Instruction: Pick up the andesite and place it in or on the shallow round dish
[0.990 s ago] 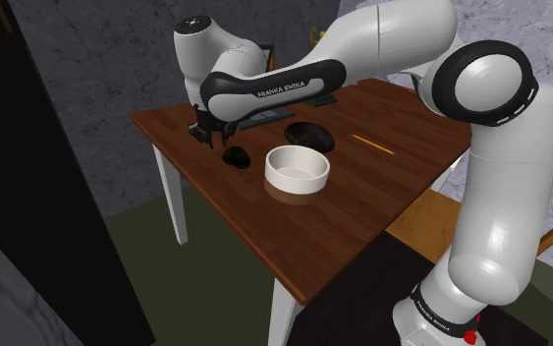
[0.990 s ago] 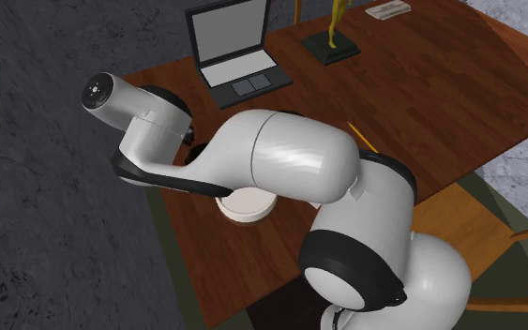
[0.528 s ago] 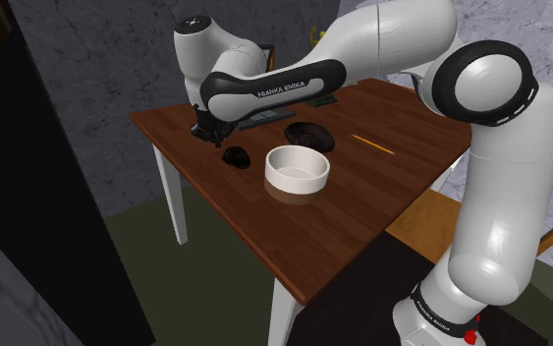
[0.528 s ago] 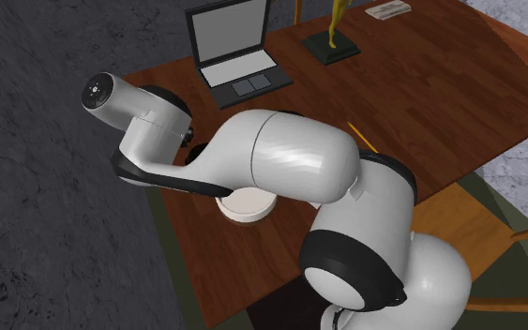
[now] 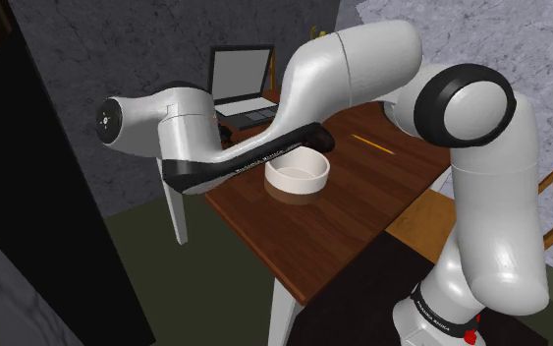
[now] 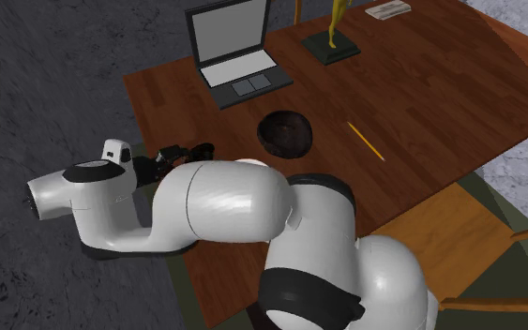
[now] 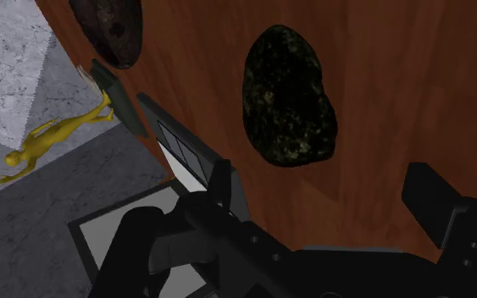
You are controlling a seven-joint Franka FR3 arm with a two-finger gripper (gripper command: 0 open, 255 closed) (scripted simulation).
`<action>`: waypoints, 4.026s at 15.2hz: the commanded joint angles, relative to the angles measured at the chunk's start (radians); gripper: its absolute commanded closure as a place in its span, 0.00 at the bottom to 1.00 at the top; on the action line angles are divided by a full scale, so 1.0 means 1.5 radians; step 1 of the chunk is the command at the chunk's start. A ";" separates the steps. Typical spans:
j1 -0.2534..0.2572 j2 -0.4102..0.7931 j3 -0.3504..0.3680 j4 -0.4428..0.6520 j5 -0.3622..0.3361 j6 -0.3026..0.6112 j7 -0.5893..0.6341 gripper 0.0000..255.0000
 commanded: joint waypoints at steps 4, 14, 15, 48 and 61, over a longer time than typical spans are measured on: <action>0.015 0.005 -0.014 -0.031 -0.051 -0.019 -0.003 0.00; -0.002 0.000 -0.019 -0.053 -0.056 0.005 0.002 0.00; -0.002 0.000 -0.019 -0.053 -0.056 0.005 0.002 0.00; 0.009 -0.055 -0.012 0.052 -0.049 -0.075 -0.132 1.00; -0.061 -0.187 -0.022 -0.062 -0.017 -0.014 -0.179 1.00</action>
